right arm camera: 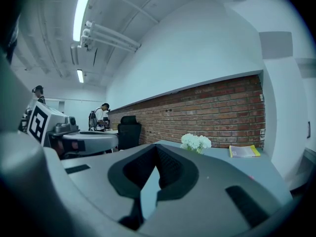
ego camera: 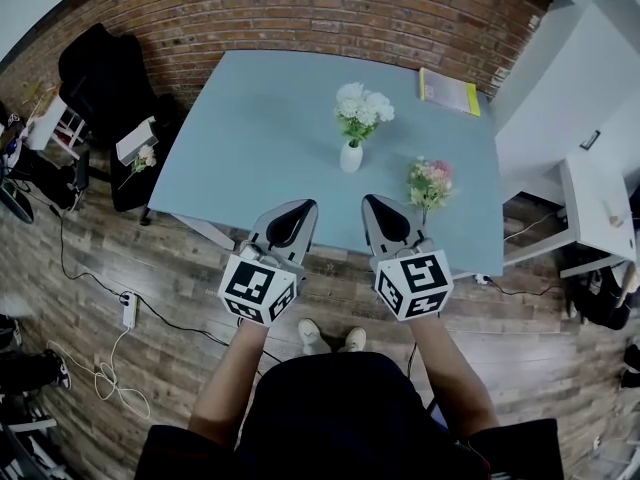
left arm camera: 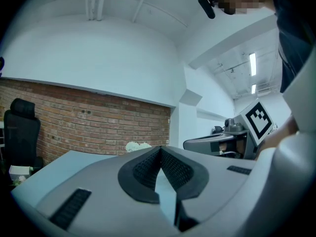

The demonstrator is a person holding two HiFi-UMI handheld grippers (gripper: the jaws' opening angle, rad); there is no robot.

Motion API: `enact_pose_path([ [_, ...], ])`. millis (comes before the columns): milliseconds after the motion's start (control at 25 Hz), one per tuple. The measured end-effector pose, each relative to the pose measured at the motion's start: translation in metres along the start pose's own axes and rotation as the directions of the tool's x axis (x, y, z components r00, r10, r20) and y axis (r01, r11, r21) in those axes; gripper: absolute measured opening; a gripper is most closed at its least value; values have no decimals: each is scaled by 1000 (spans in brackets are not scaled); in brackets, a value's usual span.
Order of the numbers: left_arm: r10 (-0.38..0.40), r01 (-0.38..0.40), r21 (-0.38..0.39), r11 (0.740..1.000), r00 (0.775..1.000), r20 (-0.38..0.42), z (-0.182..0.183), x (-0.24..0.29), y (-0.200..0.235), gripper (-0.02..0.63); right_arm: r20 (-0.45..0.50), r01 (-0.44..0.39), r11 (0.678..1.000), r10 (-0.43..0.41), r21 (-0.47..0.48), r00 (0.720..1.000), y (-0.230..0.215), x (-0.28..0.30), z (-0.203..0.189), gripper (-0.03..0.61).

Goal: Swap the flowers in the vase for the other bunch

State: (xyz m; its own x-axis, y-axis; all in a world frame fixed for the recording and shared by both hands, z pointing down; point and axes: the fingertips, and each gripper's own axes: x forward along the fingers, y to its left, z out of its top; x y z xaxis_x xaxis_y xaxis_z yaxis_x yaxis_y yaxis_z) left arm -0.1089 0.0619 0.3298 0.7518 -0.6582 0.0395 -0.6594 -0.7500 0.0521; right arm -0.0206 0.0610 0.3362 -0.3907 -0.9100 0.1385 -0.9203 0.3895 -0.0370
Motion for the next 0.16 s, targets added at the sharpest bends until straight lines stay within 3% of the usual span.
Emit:
enact_pose_path([
  [160, -5, 5, -2, 1000, 1000, 4, 2, 4, -9, 8, -2, -6, 1000, 6, 0, 1000, -4, -7, 0, 12],
])
